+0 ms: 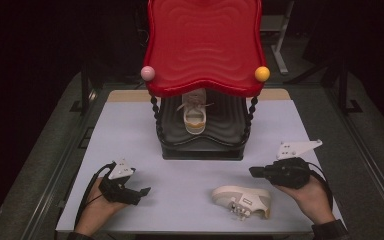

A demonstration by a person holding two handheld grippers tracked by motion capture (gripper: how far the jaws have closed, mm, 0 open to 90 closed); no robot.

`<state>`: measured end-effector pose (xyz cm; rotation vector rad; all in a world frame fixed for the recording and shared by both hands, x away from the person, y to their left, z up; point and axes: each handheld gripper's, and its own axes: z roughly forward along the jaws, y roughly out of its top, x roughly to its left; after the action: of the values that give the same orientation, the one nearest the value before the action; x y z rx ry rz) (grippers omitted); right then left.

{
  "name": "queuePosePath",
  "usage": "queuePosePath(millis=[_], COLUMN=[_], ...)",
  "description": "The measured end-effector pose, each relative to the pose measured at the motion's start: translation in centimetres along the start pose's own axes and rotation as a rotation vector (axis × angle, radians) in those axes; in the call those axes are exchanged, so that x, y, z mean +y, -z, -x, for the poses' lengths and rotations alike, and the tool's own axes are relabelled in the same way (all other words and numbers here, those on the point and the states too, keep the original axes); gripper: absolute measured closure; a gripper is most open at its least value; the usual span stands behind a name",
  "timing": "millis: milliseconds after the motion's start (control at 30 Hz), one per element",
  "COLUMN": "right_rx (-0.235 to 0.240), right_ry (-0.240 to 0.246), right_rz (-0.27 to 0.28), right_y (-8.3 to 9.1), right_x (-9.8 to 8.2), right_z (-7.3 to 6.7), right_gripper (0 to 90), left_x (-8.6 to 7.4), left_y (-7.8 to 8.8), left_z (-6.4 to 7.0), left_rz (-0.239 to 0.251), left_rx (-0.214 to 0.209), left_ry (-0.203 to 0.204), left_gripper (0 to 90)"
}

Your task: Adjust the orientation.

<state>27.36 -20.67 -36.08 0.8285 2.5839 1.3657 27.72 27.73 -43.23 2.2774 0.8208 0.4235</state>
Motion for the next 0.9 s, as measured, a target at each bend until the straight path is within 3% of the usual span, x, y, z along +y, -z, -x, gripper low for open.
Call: queuePosePath(millis=[100, 167, 233, 467, 600, 900], right_rx=[-0.002, -0.008, -0.014, -0.005, -0.003, -0.006], right_ry=[-0.012, -0.02, -0.021, -0.059, -0.054, -0.065], right_rz=[-0.011, -0.025, -0.035, -0.049, -0.078, -0.075], right_y=[0.3, 0.3, 0.3, 0.5, 0.0, -0.4], right_x=[-0.9, -1.7, -2.4, -4.1, -4.4, -4.2], right_z=[-0.2, -0.3, -0.5, -0.6, -0.9, -0.2], right_gripper=[89.6, 89.5, 89.5, 89.6, 89.6, 89.6], left_x=[-0.7, -1.2, -1.6, -2.0, -2.0, -2.0], left_y=[-0.4, -0.9, -0.9, -1.0, -1.0, -1.0], left_z=[-0.5, -0.8, -1.2, -1.3, -1.3, -1.4], left_rz=[0.005, -0.018, 0.005, 0.035, 0.035, 0.034], left_rx=[0.0, -0.006, -0.038, -0.047, -0.047, -0.048], left_ry=[0.01, 0.011, 0.045, 0.041, 0.039, 0.041], left_gripper=[13.3, 13.4, 13.3, 13.1, 13.1, 13.1])
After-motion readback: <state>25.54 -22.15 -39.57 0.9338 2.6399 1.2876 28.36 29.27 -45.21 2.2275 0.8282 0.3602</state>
